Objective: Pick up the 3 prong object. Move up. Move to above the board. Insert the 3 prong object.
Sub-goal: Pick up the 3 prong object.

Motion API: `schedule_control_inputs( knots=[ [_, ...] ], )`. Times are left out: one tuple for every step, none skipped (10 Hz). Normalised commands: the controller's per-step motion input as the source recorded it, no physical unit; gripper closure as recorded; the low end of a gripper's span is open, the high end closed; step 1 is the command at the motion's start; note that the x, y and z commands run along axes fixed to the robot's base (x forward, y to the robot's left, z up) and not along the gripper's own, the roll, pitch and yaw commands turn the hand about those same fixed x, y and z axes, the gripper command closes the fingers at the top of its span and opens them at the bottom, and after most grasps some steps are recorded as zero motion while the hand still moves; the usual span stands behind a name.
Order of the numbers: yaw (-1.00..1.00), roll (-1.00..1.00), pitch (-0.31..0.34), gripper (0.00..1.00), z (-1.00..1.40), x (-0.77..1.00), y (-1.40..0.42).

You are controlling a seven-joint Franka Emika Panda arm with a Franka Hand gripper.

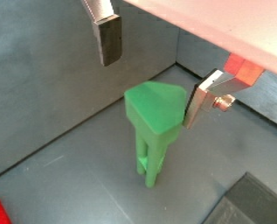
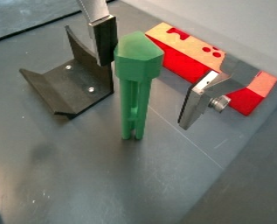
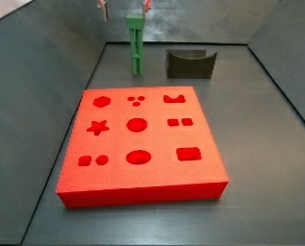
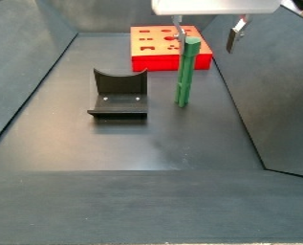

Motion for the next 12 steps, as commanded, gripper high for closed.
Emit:
schedule_control_inputs(
  knots=[
    [-0.09,-0.11,-0.097,0.00,-0.09,0.13,-0.18],
    [-0.07,-0.09,-0.070,0.00,-0.07,0.08,-0.12],
    [-0.07,-0.07,-0.057,0.00,-0.07,0.08,-0.09],
    [-0.11,-0.07,-0.067,0.00,-0.13,0.07,-0.09],
    [-0.11,-0.05,-0.079,0.00,-0.22,0.05,-0.05],
    [-0.06,-0.05,-0.063,0.00,-0.21,0.01,0.00],
    [0.00,-0.05,-0.036,0.00,-0.17,0.00,0.00],
    [0.00,-0.04,-0.013,0.00,-0.13,0.00,0.02],
    [0.00,-0.03,-0.011,0.00,-0.10,0.00,0.00],
    [0.00,0.00,0.000,0.00,-0.05,0.00,0.00],
    [0.00,0.00,0.000,0.00,-0.06,0.00,0.00],
    [0.00,0.00,0.000,0.00,-0.03,0.00,0.00]
  ],
)
